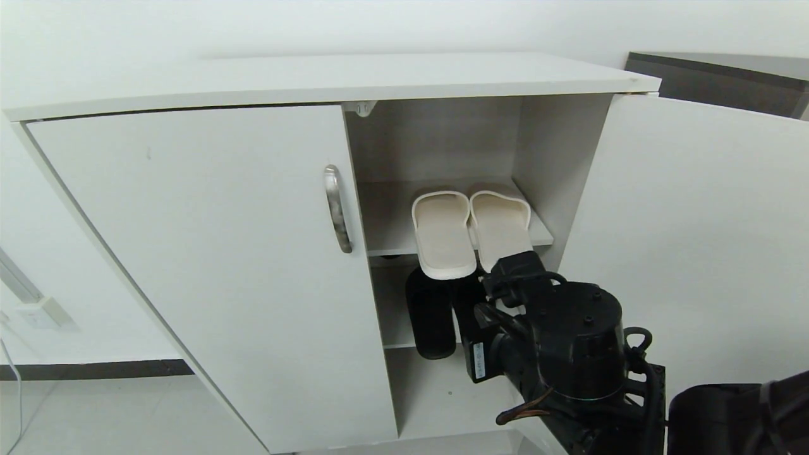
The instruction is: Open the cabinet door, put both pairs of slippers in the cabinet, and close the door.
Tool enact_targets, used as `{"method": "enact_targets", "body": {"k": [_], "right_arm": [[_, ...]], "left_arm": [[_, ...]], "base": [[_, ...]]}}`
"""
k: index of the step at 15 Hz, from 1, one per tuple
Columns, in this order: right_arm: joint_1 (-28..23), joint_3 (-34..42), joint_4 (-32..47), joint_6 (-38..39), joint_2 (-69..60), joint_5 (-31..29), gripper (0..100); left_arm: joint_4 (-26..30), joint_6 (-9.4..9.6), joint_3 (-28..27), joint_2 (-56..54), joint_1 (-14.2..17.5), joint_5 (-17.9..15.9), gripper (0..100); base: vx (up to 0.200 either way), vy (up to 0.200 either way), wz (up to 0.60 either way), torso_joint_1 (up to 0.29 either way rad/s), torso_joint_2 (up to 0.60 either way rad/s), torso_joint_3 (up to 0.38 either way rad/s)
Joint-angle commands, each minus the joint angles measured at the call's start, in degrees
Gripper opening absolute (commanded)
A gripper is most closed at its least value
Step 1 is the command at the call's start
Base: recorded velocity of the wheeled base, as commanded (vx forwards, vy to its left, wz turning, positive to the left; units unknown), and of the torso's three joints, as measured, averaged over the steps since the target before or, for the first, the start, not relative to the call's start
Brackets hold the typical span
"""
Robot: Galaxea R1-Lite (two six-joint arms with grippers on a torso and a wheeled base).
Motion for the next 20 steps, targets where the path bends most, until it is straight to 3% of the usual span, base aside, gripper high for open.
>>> {"method": "enact_targets", "body": {"k": [1, 9, 14, 20], "right_arm": [[0.1, 0.1, -0.3, 0.0, 0.6, 0.0, 0], [0.1, 1.3, -1.0, 0.2, 0.3, 0.4, 0], [-1.7, 5.1, -6.1, -1.1, 0.5, 3.3, 0], [-1.7, 7.5, -7.0, -3.3, 0.4, 4.7, 0]], "left_arm": [[0.0, 0.03, 0.0, 0.0, 0.0, 0.0, 0], [0.0, -0.06, 0.0, 0.0, 0.0, 0.0, 0], [0.0, -0.06, 0.0, 0.0, 0.0, 0.0, 0], [0.0, -0.06, 0.0, 0.0, 0.0, 0.0, 0]], "base": [[-0.200, 0.000, 0.00, 0.002, -0.01, -0.002], [-0.200, 0.000, 0.00, 0.001, 0.00, 0.002], [-0.200, 0.000, 0.00, 0.001, 0.00, 0.004], [0.000, 0.000, 0.00, 0.000, 0.00, 0.000]]}}
